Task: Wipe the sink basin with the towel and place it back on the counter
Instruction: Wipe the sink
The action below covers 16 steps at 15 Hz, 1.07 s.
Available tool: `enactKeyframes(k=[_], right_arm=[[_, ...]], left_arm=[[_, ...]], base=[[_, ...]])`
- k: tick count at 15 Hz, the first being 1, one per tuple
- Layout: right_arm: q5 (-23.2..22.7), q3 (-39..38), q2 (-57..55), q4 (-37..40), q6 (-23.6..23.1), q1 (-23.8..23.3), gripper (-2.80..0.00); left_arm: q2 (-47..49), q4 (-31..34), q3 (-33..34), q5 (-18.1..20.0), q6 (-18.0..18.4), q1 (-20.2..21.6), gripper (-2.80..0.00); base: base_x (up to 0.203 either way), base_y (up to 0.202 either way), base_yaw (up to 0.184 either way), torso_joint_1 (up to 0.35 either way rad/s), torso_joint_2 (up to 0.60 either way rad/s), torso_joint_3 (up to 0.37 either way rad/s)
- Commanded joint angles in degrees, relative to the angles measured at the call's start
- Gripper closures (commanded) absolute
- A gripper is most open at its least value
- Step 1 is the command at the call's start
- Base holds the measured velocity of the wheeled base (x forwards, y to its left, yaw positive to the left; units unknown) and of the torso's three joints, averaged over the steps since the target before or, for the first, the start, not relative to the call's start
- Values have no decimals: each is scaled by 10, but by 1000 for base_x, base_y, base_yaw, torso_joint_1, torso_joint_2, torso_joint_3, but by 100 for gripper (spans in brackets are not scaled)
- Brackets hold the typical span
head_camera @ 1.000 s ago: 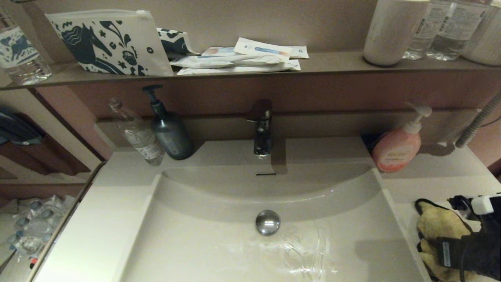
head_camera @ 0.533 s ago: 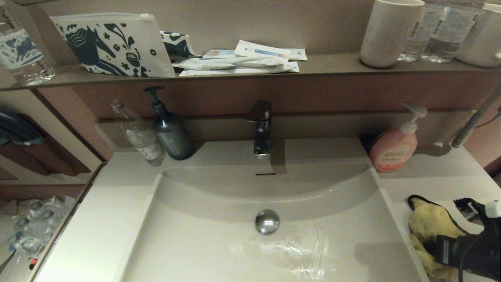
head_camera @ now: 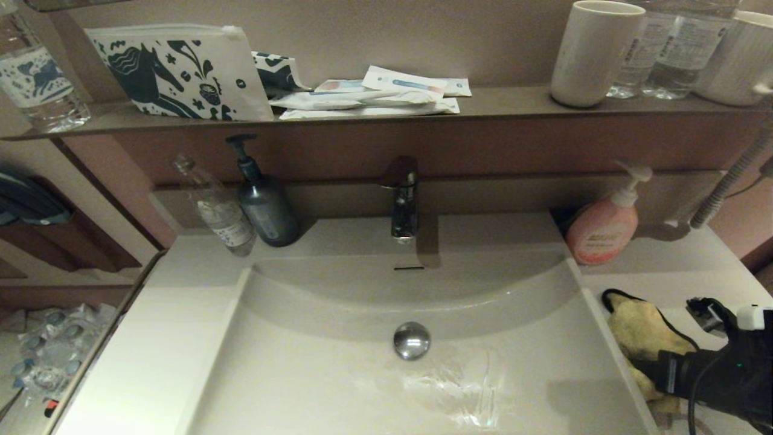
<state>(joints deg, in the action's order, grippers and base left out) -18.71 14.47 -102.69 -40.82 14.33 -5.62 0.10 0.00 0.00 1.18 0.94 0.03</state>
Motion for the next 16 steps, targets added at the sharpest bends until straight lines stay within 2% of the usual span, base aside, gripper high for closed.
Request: enactKeyframes(k=[1,4,8,12,15,16], right_arm=[[5,0,-41,-40,2,-1,0],[15,3,-65,-116,1,-1,0],[52,22,-85,-172,1,-1,0],[92,57,-84,-179,2,-2,0],[94,53,-56,-169,0,-2,0],[95,51,-44,-140,-5,-3,0]], left_arm=[[1,0,0,0,0,0,0],[1,0,0,0,0,0,0],[1,0,0,0,0,0,0],[1,0,0,0,0,0,0],[1,0,0,0,0,0,0],[1,0,0,0,0,0,0]], base=[[0,0,0,0,0,0],[0,0,0,0,0,0],[0,0,0,0,0,0],[0,0,0,0,0,0],[0,0,0,0,0,0],[0,0,0,0,0,0]])
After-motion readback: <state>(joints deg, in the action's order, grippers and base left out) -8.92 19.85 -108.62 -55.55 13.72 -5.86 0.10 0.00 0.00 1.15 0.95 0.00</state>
